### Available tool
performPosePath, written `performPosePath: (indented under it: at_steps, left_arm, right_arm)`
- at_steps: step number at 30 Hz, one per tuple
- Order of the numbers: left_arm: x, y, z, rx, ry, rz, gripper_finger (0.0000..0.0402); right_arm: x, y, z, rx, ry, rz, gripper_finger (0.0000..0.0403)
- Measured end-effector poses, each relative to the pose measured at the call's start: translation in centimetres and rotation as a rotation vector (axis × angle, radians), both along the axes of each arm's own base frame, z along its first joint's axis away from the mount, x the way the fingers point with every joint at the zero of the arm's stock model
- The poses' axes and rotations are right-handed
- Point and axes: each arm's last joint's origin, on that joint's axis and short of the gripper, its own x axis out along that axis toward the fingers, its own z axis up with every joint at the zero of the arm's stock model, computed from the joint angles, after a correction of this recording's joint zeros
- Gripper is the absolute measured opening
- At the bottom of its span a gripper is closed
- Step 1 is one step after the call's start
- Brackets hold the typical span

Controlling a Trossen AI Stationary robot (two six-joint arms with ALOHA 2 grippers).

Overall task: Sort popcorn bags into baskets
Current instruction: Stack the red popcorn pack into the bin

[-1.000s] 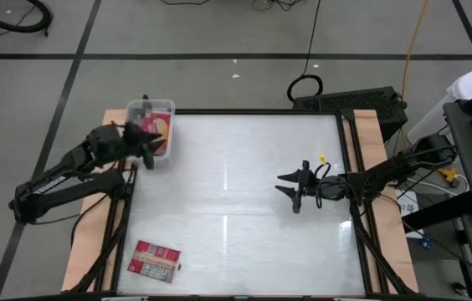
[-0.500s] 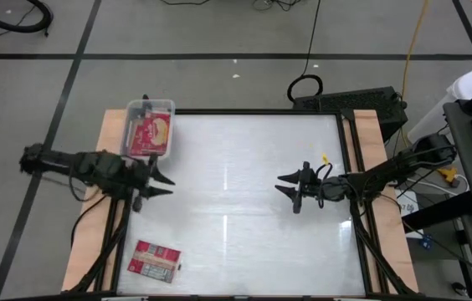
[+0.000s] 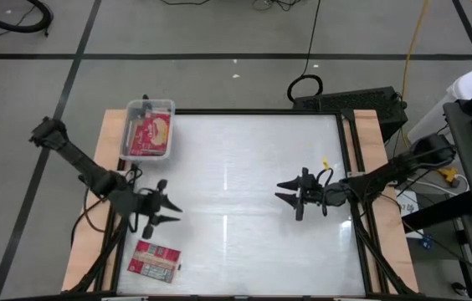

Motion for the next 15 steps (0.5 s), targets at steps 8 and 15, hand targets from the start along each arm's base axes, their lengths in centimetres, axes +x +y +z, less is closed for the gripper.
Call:
performPosePath:
  at_steps: [8, 15]
  left_arm:
    - [-0.1, -3.9, -1.9, -0.039, 0.228, -0.076, 0.0127]
    - [-0.8, -7.5, -5.0, -0.076, 0.483, -0.159, 0.0127]
  right_arm:
    - [2.6, 2.2, 0.4, -0.031, 0.029, 0.034, 0.0167]
    - [6.5, 5.1, 0.5, -0.079, 0.06, 0.091, 0.0167]
